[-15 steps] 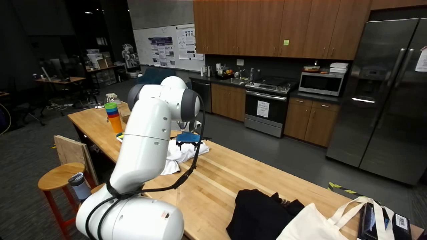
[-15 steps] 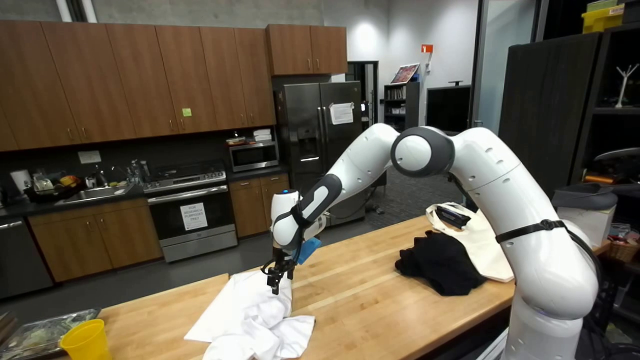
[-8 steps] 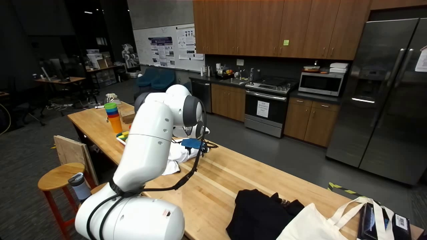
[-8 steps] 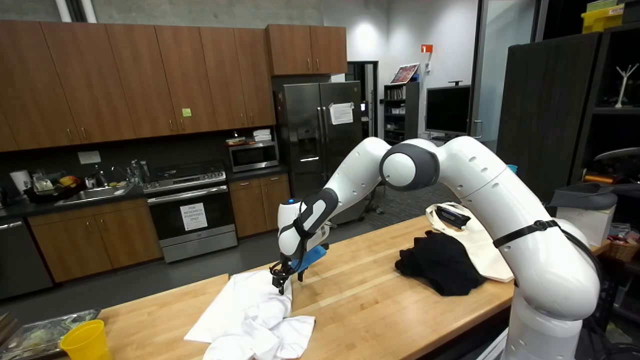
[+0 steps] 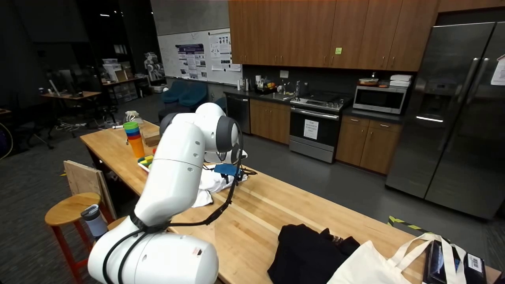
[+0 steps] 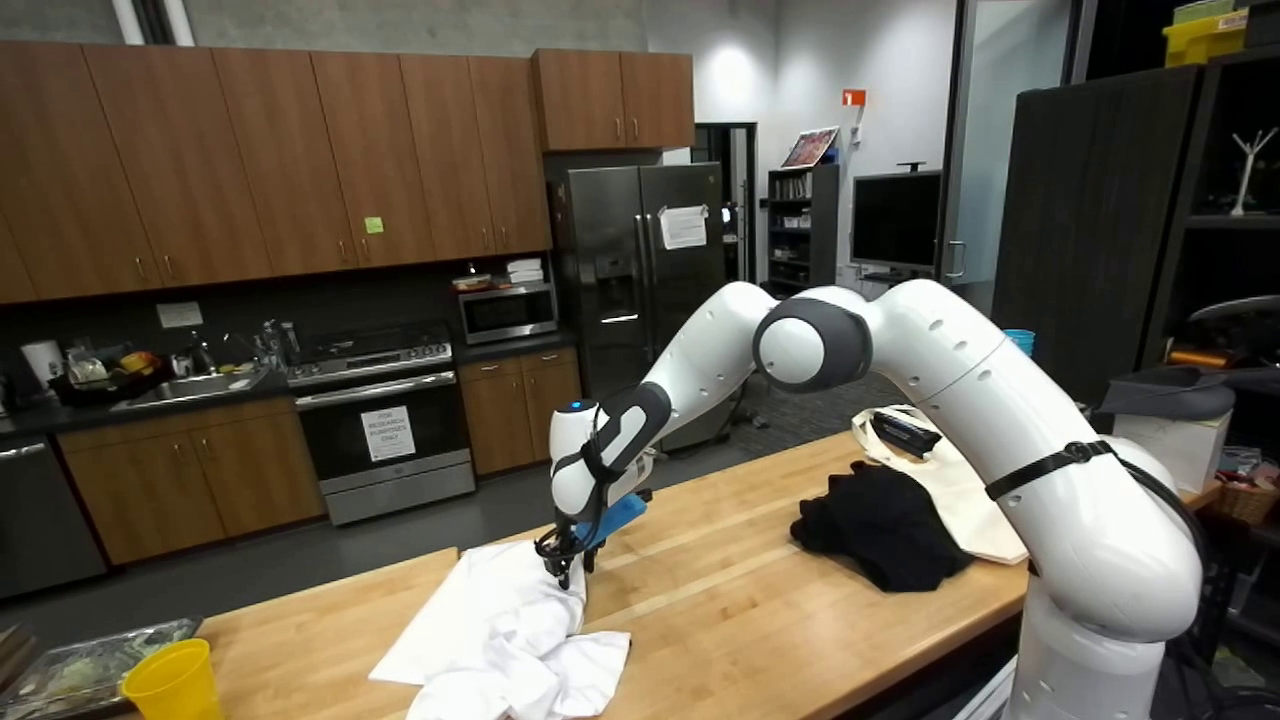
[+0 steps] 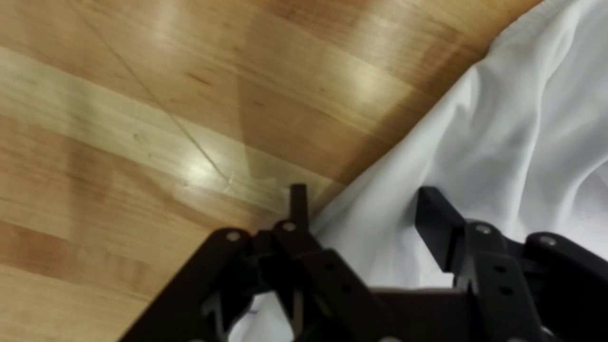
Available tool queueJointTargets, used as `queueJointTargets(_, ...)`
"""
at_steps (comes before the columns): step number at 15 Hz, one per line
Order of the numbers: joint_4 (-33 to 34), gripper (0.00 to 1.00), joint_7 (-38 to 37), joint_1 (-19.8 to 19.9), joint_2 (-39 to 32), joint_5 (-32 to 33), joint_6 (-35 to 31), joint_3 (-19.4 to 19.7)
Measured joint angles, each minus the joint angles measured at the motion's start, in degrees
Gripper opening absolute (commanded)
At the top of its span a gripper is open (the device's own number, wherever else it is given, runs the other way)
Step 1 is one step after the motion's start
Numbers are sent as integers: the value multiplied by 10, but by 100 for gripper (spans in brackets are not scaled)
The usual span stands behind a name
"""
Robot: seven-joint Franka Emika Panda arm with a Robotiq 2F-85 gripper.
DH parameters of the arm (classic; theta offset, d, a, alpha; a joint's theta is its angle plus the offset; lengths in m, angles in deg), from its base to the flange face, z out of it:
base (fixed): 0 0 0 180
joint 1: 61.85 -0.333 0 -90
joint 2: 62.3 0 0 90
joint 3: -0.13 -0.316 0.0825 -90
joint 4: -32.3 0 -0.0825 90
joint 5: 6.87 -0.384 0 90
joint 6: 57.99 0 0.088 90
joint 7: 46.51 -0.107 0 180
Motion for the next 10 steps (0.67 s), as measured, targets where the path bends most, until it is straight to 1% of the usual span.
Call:
queueJointTargets(2,3,12,1,-3,0,0,0,0)
queueJointTargets(4,7,0,4,-4,-1,1,2,-1)
queueJointTargets(8,11,1,28,-4,7,17,29,-4)
queueJointTargets(10,4,1,44,0,30,27,42,-2)
